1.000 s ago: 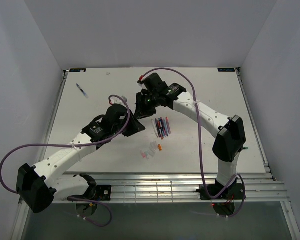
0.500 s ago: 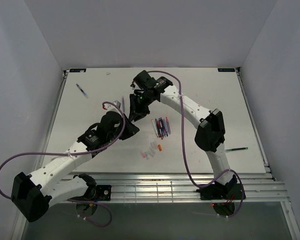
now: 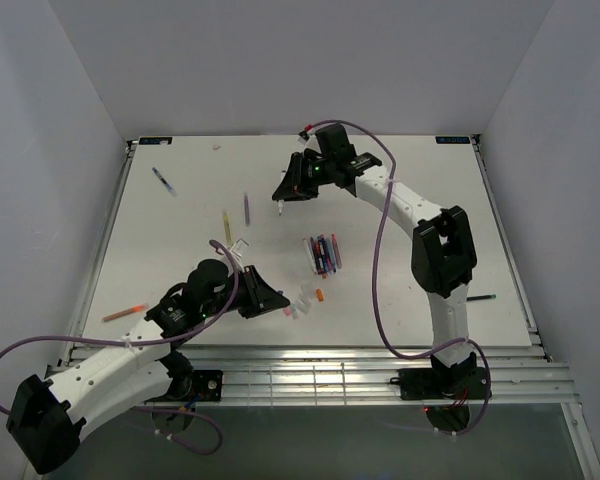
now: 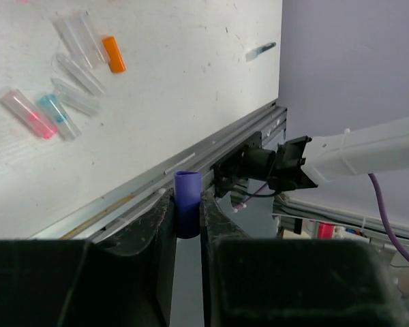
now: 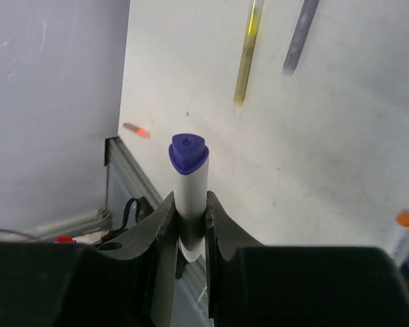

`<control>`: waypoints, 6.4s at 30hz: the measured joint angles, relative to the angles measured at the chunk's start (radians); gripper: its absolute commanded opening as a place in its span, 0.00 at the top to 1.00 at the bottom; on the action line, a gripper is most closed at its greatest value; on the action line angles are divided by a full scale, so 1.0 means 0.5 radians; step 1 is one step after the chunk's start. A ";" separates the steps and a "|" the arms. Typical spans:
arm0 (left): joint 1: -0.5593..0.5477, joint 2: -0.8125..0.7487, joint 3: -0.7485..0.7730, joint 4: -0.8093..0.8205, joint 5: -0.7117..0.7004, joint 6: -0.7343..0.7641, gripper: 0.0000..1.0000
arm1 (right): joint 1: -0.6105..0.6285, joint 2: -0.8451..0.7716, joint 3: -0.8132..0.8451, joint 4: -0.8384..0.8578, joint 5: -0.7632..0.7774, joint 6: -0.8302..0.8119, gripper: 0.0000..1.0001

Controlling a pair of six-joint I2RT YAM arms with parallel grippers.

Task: Open the pen caps

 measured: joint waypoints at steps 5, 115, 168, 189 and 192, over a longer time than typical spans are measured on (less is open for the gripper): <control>-0.001 -0.005 -0.011 -0.009 0.078 -0.047 1.00 | -0.004 -0.121 0.087 -0.034 0.281 -0.220 0.92; 1.026 3.004 2.703 -0.496 -0.702 1.488 0.49 | -0.333 -1.047 -1.232 -0.849 0.699 -0.948 0.50; 0.771 1.000 1.189 -0.211 -0.042 0.167 1.00 | -0.020 -0.896 -1.215 0.906 -0.321 0.091 0.16; 0.562 1.184 1.621 -0.742 -0.439 0.092 1.00 | 0.208 -0.615 -0.823 0.458 -0.213 0.000 0.92; 0.558 1.408 1.936 -0.979 -0.510 0.132 1.00 | 0.275 -0.567 -0.527 -0.006 0.249 -0.307 0.92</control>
